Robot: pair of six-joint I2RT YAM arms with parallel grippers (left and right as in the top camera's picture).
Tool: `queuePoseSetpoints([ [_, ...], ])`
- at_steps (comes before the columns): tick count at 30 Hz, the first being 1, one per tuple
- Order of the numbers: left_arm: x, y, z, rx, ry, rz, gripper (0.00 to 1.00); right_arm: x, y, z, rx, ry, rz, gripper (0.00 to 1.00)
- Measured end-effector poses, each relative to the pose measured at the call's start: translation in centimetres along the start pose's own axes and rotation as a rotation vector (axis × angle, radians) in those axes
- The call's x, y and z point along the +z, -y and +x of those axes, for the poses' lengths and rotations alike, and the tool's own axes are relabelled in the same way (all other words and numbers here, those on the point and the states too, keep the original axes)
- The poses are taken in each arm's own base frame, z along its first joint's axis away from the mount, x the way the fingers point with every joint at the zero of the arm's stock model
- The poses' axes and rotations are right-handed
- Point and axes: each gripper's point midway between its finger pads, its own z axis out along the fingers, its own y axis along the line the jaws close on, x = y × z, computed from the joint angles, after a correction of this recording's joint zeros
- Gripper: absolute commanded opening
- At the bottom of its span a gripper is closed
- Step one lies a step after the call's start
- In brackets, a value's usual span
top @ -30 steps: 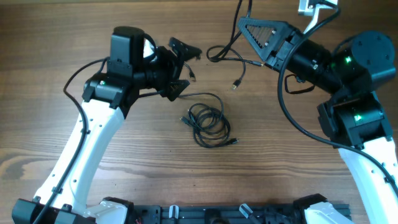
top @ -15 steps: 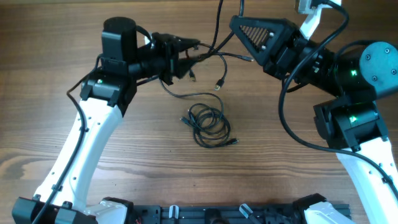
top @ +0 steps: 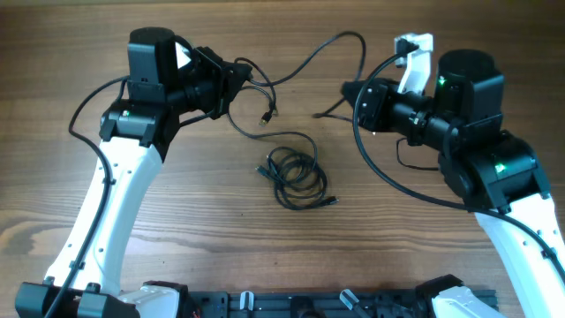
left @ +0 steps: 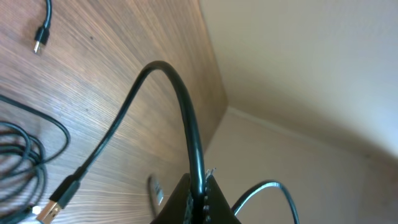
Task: Untangle cables
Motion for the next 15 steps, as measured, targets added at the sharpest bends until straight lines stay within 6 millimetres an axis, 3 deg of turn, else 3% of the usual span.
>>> queuePoseSetpoints([
  [2,0.2,-0.3,0.4,0.06,-0.004,-0.017,0.52,-0.2,2.7,-0.1,-0.008,0.026,0.147,0.04],
  [3,0.5,-0.3,1.2,0.097,-0.019,-0.022,0.89,-0.3,3.5,-0.3,-0.013,0.039,0.192,0.04],
  [4,0.9,-0.3,2.2,0.128,-0.042,-0.024,1.0,-0.5,4.2,-0.6,-0.02,0.058,0.229,0.04],
  [8,1.9,-0.6,4.4,0.185,-0.063,-0.053,1.0,-0.8,5.0,-1.0,-0.025,0.084,0.281,0.04],
  [15,1.5,-4.2,3.0,0.148,0.035,-0.218,1.0,-1.1,7.7,-2.4,0.051,0.174,0.431,0.04],
])
